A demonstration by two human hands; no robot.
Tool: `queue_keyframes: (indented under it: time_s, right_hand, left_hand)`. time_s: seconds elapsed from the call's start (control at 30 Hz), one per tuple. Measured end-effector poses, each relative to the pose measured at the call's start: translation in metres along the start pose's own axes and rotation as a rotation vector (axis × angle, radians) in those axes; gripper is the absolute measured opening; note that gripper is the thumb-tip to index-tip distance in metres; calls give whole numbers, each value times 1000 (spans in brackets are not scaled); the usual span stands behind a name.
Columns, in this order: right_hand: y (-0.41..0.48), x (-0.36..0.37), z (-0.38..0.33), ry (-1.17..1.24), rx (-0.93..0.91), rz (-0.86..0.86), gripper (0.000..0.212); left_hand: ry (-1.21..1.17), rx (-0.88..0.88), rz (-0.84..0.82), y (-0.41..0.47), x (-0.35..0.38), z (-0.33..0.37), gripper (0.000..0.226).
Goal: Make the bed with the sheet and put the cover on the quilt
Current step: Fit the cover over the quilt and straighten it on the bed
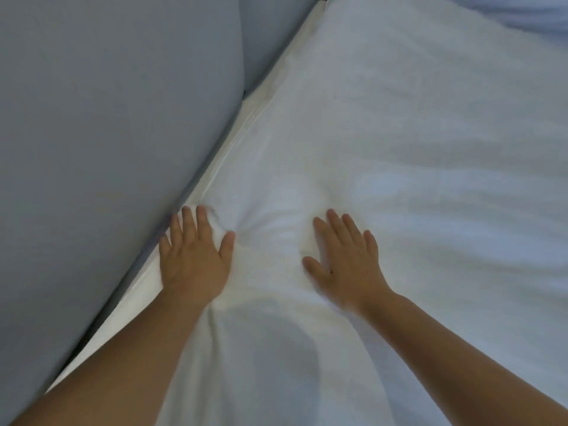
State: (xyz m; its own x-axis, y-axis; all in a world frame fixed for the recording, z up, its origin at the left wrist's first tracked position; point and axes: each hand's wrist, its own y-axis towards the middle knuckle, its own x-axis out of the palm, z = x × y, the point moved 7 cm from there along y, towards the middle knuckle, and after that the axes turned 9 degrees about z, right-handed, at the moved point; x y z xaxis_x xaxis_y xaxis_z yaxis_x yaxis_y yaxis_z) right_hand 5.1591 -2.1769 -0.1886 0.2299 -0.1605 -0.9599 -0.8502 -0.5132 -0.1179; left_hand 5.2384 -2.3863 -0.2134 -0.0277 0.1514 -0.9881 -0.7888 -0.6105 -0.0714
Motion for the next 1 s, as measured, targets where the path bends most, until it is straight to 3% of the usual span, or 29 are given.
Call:
queue_keyframes:
  time_s: [0.13, 0.23, 0.3, 0.33, 0.4, 0.47, 0.5, 0.6, 0.7, 0.77, 0.8, 0.87, 1.0]
  right_hand:
    - [43, 4, 10, 28, -26, 22, 90]
    - [84, -6, 16, 156, -106, 98, 84]
    - [107, -21, 32, 188, -109, 246, 78]
    - [117, -29, 45, 167, -65, 316, 77]
    - [134, -36, 68, 76, 32, 362, 83]
    - [153, -35, 78, -18, 83, 299, 87]
    - [164, -31, 81, -57, 85, 257, 88]
    - [198, -22, 85, -59, 66, 174, 89]
    - [220, -20, 86, -18, -39, 235, 88]
    - [223, -20, 86, 18, -67, 287, 80]
    - [223, -18, 88, 36, -64, 291, 75]
    - [224, -15, 90, 49, -59, 321, 70]
    - [230, -12, 97, 54, -61, 408, 67]
  left_hand:
    - [-58, 333, 235, 43, -40, 74, 63]
    - [-75, 691, 190, 72, -46, 157, 54]
    - [6, 834, 118, 96, -34, 193, 52]
    - [74, 807, 64, 115, -24, 197, 54]
    - [172, 573, -61, 159, -3, 177, 58]
    - [272, 370, -117, 194, 7, 150, 62]
    - [313, 364, -93, 205, 6, 151, 64]
    - [302, 572, 115, 216, -12, 192, 62]
    - [63, 923, 317, 217, -37, 258, 55]
    - [24, 1209, 334, 215, -38, 306, 49]
    - [61, 1282, 263, 221, -31, 323, 50]
    - [201, 1135, 90, 264, -6, 332, 53]
    - [182, 663, 88, 356, 15, 304, 59]
